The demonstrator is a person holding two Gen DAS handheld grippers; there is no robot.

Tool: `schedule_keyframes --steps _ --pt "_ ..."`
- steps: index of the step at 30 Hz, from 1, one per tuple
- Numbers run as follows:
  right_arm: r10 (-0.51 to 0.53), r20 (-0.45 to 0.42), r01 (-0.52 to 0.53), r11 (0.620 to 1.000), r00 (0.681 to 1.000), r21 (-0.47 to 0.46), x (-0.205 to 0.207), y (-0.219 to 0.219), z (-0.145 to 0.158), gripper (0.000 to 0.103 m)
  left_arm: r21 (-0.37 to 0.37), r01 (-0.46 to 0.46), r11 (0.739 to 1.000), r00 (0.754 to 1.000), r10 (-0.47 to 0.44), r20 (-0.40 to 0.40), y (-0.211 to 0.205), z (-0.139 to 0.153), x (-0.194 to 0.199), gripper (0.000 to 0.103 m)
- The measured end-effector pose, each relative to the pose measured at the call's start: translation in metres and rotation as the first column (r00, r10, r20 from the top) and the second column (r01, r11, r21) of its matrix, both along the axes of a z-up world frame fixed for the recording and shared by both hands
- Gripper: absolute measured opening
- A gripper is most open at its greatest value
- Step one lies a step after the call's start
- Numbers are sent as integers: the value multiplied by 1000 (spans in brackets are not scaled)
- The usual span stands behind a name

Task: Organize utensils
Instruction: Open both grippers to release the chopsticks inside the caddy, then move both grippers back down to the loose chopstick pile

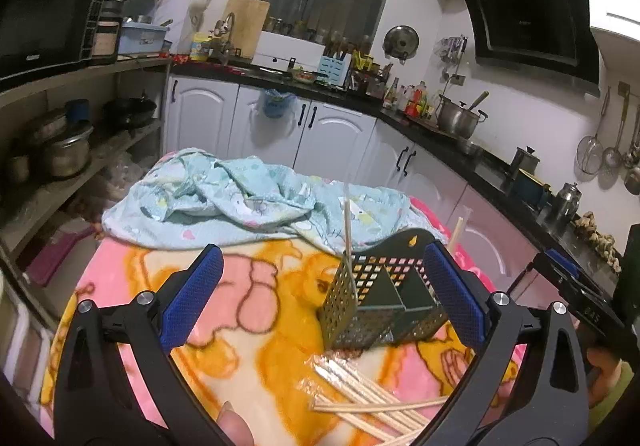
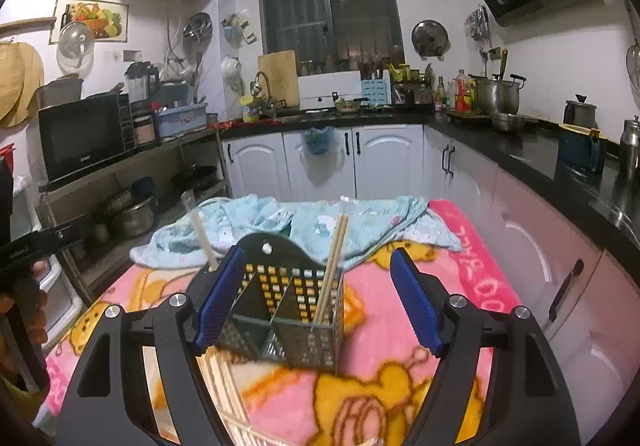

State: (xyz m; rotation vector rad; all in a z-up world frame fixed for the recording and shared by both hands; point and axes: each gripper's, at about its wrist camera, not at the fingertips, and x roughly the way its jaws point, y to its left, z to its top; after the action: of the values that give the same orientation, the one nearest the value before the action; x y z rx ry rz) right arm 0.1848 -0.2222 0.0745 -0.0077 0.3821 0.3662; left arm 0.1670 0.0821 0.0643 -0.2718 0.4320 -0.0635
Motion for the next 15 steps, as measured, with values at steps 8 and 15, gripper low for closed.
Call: schedule_keyframes --steps 8,15 --pt "31 -52 -32 999 998 -22 -26 0 -15 72 11 7 1000 999 -6 -35 -1 -14 -13 92" --pt "60 -90 -64 997 994 -38 -41 0 -26 72 31 11 999 998 -10 -58 -4 -24 -24 92"
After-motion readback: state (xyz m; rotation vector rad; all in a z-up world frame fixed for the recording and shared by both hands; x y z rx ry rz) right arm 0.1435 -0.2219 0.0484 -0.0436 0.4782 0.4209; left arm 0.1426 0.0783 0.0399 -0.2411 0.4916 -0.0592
